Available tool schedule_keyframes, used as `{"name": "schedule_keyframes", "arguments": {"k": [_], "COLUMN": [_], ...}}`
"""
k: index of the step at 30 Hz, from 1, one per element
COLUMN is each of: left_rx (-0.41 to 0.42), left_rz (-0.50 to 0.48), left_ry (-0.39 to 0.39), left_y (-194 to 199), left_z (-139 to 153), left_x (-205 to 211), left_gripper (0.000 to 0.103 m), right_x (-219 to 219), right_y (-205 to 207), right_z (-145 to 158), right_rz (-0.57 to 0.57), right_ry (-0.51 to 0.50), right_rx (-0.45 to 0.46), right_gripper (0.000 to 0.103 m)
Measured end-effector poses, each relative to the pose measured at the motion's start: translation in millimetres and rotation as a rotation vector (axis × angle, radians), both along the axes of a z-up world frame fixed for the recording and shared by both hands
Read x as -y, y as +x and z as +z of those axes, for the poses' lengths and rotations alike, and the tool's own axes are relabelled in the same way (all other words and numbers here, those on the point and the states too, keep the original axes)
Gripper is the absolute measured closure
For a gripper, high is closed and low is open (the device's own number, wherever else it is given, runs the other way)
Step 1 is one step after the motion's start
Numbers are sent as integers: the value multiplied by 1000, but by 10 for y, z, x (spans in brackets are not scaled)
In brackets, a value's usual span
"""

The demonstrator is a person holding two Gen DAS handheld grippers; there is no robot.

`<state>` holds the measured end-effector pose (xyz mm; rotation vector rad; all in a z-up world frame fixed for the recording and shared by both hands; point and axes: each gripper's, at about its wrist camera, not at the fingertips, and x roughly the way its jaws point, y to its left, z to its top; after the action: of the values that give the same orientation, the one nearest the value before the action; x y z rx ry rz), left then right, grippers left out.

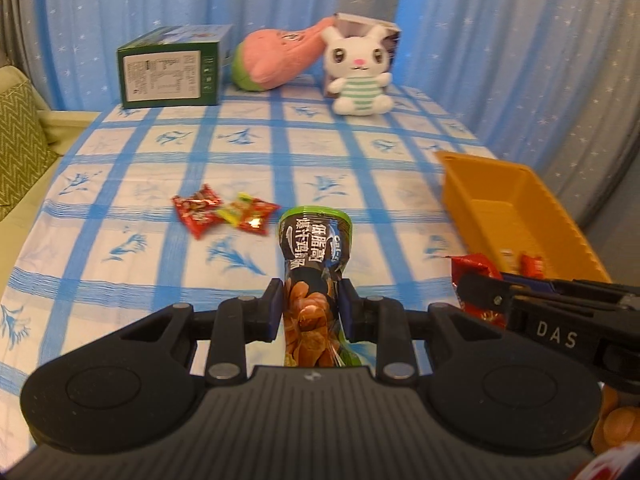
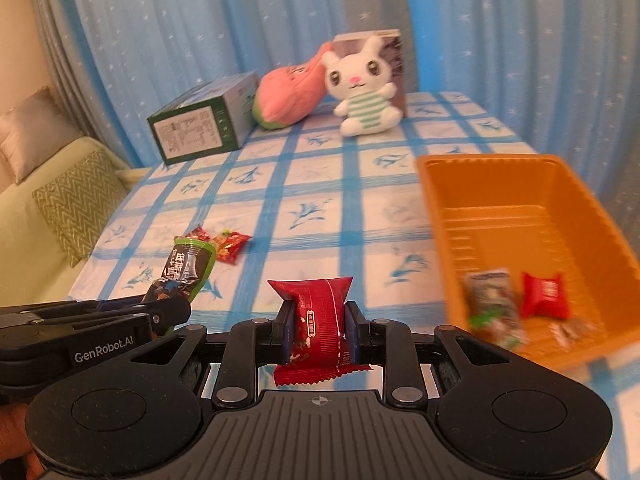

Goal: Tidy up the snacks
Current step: 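Carry both packets over the orange tray and open the left tool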

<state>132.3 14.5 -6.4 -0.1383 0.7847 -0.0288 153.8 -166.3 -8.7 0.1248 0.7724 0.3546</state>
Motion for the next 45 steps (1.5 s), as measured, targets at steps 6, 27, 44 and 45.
{"name": "schedule_keyframes", "arguments": {"k": [6, 27, 44, 45], "left_rx": [18, 25, 17, 16], "left_rz": [-55, -232, -301, -305], "left_ry": [-2, -24, -55, -56], "left_y": [-167, -175, 176, 204], "left_z": [206, 396, 386, 382], "left_x": [324, 1260, 1699, 1726], "left_gripper": [77, 77, 77, 77], "right_x": [337, 1329, 1798, 1812], "right_y": [-232, -470, -202, -177], "right_z": [154, 284, 255, 248], "right_rz": [-60, -236, -313, -315], "right_ry": [-9, 7, 22, 22], "right_rx": [13, 25, 22, 21], "right_gripper": [77, 77, 77, 77]}}
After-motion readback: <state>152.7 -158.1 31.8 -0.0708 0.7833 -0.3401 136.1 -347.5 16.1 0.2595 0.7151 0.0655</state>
